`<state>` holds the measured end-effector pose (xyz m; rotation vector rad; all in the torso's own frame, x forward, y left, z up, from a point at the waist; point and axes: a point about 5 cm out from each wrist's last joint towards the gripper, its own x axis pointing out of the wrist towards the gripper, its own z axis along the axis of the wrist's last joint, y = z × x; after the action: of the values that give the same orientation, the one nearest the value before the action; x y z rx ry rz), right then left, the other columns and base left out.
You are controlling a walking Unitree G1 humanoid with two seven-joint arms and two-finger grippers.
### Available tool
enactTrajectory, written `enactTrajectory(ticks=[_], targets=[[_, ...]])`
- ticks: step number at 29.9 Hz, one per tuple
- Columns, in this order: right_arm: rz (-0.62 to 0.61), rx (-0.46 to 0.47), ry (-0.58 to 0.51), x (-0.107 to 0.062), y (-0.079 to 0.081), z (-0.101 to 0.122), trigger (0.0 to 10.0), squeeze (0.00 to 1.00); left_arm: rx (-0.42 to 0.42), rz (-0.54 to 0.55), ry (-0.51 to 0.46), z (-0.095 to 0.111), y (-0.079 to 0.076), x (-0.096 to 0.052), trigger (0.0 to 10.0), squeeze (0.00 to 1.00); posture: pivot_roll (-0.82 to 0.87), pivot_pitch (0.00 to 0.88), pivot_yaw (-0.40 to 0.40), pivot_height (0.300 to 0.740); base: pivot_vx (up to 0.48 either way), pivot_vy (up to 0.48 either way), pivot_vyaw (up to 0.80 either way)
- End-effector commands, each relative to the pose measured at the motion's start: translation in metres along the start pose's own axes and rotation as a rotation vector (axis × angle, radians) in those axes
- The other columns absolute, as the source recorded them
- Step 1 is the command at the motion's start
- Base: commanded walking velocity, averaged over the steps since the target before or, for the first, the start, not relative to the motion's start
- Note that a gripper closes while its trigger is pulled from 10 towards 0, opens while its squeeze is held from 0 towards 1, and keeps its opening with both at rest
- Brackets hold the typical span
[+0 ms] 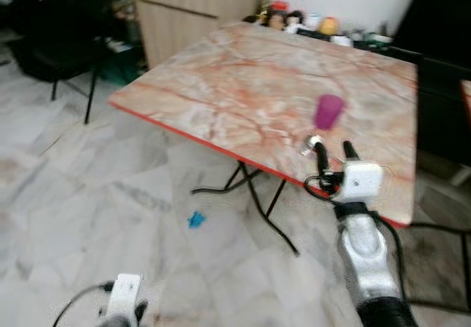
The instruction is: Setting the table
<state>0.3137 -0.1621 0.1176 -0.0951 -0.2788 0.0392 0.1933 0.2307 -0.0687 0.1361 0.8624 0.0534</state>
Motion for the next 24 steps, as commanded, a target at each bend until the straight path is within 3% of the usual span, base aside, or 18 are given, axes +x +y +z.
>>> enactTrajectory(ticks=[1, 5, 24], targets=[[-0.034, -0.007, 0.007, -0.0026, -0.0126, -0.0003, 10.0, 0.00, -0.005, -0.008, 0.006, -0.0005, -0.0047, 0.0005, 10.0, 0.00, 0.12, 0.000, -0.026, 0.728, 0.311, 0.000, 0.00], [-0.027, -0.010, 0.002, -0.0020, -0.0122, 0.0013, 10.0, 0.00, -0.006, -0.012, 0.001, 0.0006, -0.0054, 0.0007, 10.0, 0.00, 0.12, 0.000, -0.028, 0.728, 0.301, 0.000, 0.00], [-0.035, 0.012, 0.015, 0.0009, -0.0176, 0.0043, 10.0, 0.00, -0.003, -0.030, 0.015, -0.0035, -0.0090, 0.0002, 10.0, 0.00, 0.12, 0.000, -0.030, 0.728, 0.000, 0.000, 0.00]])
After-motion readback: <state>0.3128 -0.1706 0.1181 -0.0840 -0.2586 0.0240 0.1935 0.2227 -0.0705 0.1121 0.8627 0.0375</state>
